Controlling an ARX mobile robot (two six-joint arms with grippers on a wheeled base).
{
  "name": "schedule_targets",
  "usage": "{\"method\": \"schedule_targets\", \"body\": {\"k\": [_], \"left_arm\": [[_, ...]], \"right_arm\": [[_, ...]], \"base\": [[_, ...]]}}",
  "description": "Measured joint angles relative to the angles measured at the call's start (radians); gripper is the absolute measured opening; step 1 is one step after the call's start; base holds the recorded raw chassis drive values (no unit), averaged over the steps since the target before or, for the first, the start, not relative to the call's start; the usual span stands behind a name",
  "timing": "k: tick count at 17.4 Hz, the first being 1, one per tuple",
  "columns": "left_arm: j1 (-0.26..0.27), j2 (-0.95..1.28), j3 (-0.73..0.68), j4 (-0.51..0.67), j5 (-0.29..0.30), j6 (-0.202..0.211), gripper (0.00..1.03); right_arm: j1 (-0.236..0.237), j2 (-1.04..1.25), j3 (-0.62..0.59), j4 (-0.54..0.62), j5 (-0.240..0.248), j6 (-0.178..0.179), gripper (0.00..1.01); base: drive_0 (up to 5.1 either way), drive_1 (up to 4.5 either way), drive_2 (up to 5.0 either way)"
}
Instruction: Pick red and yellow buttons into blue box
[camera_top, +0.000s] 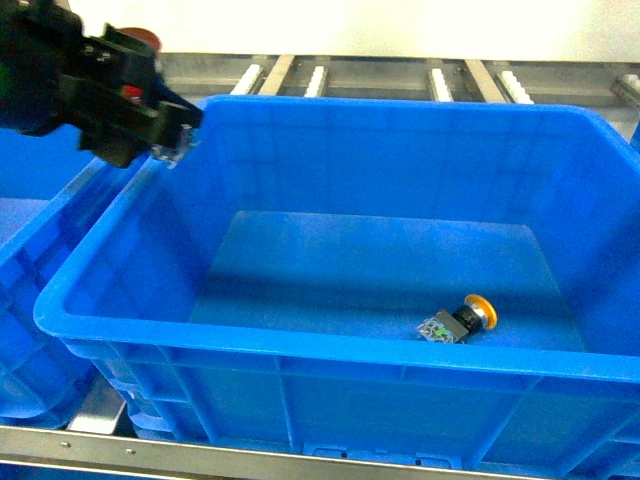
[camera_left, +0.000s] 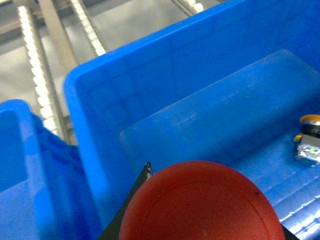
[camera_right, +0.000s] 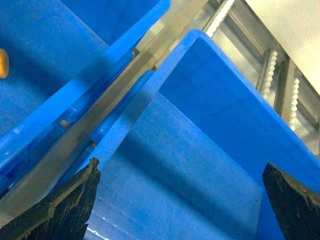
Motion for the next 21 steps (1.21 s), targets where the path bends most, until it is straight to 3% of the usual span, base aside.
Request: {"method": "schedule_targets", "body": {"k": [5,11,12,18,21], "left_arm": [[-0.039,0.070,0.056,-0.023,0.003,-0.069,0.25],[-0.039,0.217,0.130,-0.070,0.010,-0.236,0.25],[-0.035,0.216,0.134,-0.069,0.016,-0.254,0.30],[-0.032,0.216,0.137,-0.069,0.020,-0.256,1.00],[-0.032,0.216,0.137,-0.069,0.020,-0.256,0.98]], "right_arm": [[0.000,0.000,0.000,0.000,0.000,0.000,0.98],[0.000,0.000,0.000,0.000,0.000,0.000,0.98],[0.000,0.000,0.000,0.000,0.000,0.000,0.98],[0.000,0.000,0.000,0.000,0.000,0.000,0.98],[0.000,0.000,0.000,0.000,0.000,0.000,0.98]], "base": [[0.0,0.00,0.0],[0.0,0.00,0.0],[0.0,0.00,0.0],[0.0,0.00,0.0],[0.0,0.00,0.0]]}}
